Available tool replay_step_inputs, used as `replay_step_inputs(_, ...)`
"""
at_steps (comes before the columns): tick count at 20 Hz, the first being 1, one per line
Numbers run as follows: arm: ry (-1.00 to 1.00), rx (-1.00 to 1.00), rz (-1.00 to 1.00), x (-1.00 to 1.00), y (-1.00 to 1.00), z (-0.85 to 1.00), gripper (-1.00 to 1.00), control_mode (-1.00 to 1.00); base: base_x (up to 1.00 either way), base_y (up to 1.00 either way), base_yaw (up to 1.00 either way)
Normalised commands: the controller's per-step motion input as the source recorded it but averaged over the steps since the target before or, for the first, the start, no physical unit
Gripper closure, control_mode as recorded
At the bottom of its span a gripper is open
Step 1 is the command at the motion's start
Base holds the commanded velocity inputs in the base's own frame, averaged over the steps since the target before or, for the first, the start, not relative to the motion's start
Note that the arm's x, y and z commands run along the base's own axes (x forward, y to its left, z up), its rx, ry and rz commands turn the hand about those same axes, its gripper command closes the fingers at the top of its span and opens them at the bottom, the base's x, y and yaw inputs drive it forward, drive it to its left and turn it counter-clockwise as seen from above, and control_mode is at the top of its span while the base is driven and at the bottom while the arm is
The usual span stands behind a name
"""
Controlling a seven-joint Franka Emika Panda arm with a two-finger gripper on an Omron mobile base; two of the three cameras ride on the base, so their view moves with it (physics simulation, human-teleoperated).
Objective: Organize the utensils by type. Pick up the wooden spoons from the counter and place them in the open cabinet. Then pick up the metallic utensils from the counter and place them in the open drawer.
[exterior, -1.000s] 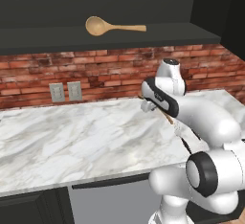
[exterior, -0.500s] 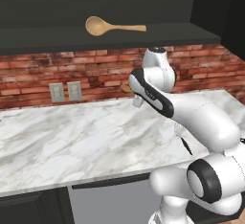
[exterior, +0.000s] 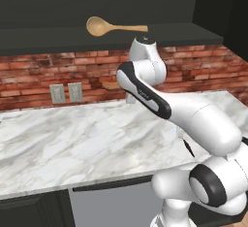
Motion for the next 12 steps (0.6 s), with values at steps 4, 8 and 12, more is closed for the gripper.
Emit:
replay_step_inputs(4, -0.15, -0.16, 0.39, -0.21, 0.53, 0.50, 1.00, -1.00, 0.00, 0.00, 0.00)
replay_step_inputs(8, -0.34, -0.41, 0.38, -0.19, 0.53, 0.41, 1.00, -1.00, 0.00, 0.00, 0.00)
replay_step_inputs(12, -0.05, -0.15, 0.33, -0.07, 0.54, 0.53, 1.00, -1.00, 0.00, 0.00, 0.00)
